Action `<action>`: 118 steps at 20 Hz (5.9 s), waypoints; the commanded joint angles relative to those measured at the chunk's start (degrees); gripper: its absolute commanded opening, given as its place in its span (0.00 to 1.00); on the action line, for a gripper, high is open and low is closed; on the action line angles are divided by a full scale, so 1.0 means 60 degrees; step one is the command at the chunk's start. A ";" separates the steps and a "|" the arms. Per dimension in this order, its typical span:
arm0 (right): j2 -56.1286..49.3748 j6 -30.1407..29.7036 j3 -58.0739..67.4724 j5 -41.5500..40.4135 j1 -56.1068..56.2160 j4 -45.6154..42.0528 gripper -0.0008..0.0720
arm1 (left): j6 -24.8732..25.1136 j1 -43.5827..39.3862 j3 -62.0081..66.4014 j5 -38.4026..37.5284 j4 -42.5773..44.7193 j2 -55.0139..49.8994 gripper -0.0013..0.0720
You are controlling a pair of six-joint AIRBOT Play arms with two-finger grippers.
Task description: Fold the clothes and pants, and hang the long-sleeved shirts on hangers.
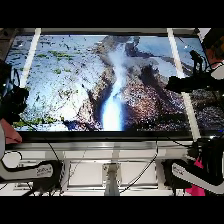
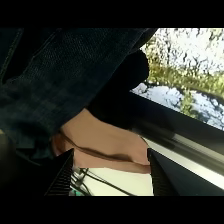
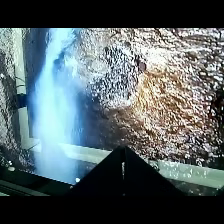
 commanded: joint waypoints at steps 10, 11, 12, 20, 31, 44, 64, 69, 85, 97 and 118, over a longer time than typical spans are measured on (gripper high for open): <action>0.0000 0.0004 0.0011 -0.0047 0.0007 0.0047 0.06 | 0.0000 0.0641 0.0000 0.0860 0.1410 -0.2051 0.75; 0.0000 0.0007 0.0011 -0.0051 0.0007 0.0047 0.06 | 0.0000 0.0721 0.0000 0.1020 0.1428 -0.2095 0.75; 0.0000 0.0004 0.0011 -0.0051 0.0007 0.0047 0.06 | 0.0000 0.0750 0.0000 0.1198 0.1432 -0.2113 0.75; 0.0000 0.0011 0.0011 -0.0062 0.0007 0.0153 0.06 | 0.0007 0.0761 0.0000 0.2331 0.1508 -0.2120 0.75; 0.0000 0.0007 0.0011 -0.0066 0.0007 0.0342 0.06 | 0.0106 0.0758 0.0000 0.3111 0.1534 -0.2120 0.03; 0.0000 0.0109 0.0007 -0.0834 0.0007 0.0550 0.06 | -0.4758 -0.2091 0.2758 0.7286 0.1333 0.2317 0.02; -0.0007 0.0273 0.2124 -0.2929 -0.3625 0.0084 0.15 | -0.3009 -1.1380 0.5209 0.4517 0.0401 -0.2167 0.20; -0.0007 0.0295 0.2124 -0.2189 -0.3621 0.0091 0.47 | -0.1144 -1.1755 0.5209 0.1486 0.0499 -0.2801 0.50; -0.0841 -0.2335 -0.4339 0.0124 -0.3559 0.4193 0.05 | -0.0066 -0.7701 0.2871 0.1563 -0.5282 -0.1133 0.02; -0.0845 -0.1410 -0.6226 -0.3144 -0.0831 0.4371 0.58 | 0.3526 -0.8528 0.0827 0.4561 -0.9373 -0.0543 0.64; -0.1410 -0.1574 -0.6226 -0.3825 -0.0823 0.5333 0.53 | 0.4280 -1.1278 0.0831 0.6495 -0.7719 -0.1432 0.88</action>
